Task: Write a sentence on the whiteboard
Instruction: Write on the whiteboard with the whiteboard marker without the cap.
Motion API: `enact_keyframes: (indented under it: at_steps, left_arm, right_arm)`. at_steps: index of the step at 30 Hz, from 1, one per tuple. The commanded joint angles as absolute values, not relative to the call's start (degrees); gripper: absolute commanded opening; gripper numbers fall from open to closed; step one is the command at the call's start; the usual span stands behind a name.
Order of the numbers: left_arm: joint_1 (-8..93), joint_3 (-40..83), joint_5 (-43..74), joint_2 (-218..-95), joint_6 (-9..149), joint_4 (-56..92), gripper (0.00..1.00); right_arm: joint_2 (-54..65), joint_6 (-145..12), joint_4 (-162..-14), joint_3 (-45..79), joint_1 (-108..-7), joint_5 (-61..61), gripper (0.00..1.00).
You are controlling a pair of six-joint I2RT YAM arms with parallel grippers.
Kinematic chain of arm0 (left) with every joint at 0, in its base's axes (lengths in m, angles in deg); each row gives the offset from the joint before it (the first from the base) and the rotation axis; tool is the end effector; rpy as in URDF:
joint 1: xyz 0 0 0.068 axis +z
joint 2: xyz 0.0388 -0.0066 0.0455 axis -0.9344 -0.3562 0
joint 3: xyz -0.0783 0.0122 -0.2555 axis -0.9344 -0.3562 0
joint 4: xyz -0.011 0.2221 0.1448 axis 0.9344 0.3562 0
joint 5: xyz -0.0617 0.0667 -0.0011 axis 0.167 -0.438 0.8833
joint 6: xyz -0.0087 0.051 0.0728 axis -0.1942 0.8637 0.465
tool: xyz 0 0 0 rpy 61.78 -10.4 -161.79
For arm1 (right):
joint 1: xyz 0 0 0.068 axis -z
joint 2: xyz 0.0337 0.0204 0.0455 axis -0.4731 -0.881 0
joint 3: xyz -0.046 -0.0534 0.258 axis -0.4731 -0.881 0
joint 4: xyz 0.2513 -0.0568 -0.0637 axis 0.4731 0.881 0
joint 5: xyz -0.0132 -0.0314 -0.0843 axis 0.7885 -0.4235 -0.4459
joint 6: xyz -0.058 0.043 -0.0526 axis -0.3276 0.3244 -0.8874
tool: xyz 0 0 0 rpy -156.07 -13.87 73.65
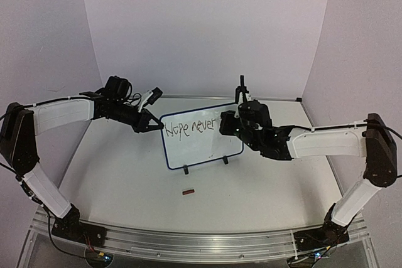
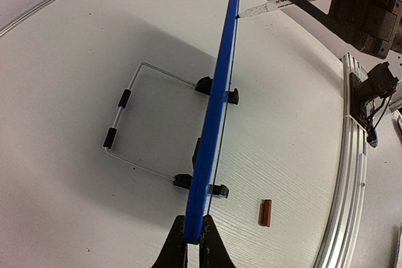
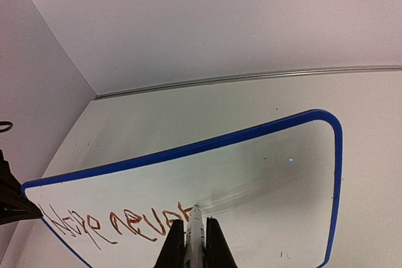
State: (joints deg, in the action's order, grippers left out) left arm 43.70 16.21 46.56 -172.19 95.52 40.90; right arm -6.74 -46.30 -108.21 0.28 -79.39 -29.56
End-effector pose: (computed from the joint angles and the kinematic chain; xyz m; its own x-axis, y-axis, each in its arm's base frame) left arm 0.3146 -0.2054 0.2302 -0.4475 0.4123 -0.7936 0.8659 0.4215 -0.2694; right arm 0.2852 0.3066 0.2427 -0.3671 0.2171 -0.9045 -0.3674 0.8595 0.3554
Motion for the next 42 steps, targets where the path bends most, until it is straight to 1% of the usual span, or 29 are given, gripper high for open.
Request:
enact_keyframes:
  at_steps: [1,9,21,28,33,42]
  left_arm:
    - [43.4,16.3,42.8,-173.1,97.9,41.4,0.0]
    - [43.5,16.3,42.8,-173.0,97.9,41.3,0.0]
    - [43.3,16.2,42.4,-173.1,98.0,41.5,0.0]
    - [43.3,16.3,42.4,-173.2,98.1,41.6,0.0]
    - [43.2,16.3,42.3,-173.3,98.1,41.7,0.0]
    - [42.9,16.3,42.1,-173.3,98.2,41.8,0.0]
  right_arm:
    - [-4.1,-46.7,-109.2,-0.1,-79.3,-30.5,0.0]
    - [1.9,-47.8,-110.2,-4.0,-79.3,-28.9,0.0]
    - [7.8,-50.1,-105.8,-6.5,-77.6,-24.8,0.0]
    - [10.9,-48.1,-107.2,-11.0,-68.7,-12.2,0.0]
    - [10.0,-47.8,-109.2,-11.2,-67.4,-8.7,0.0]
    - [4.2,-46.3,-114.0,-8.6,-67.4,-6.1,0.0]
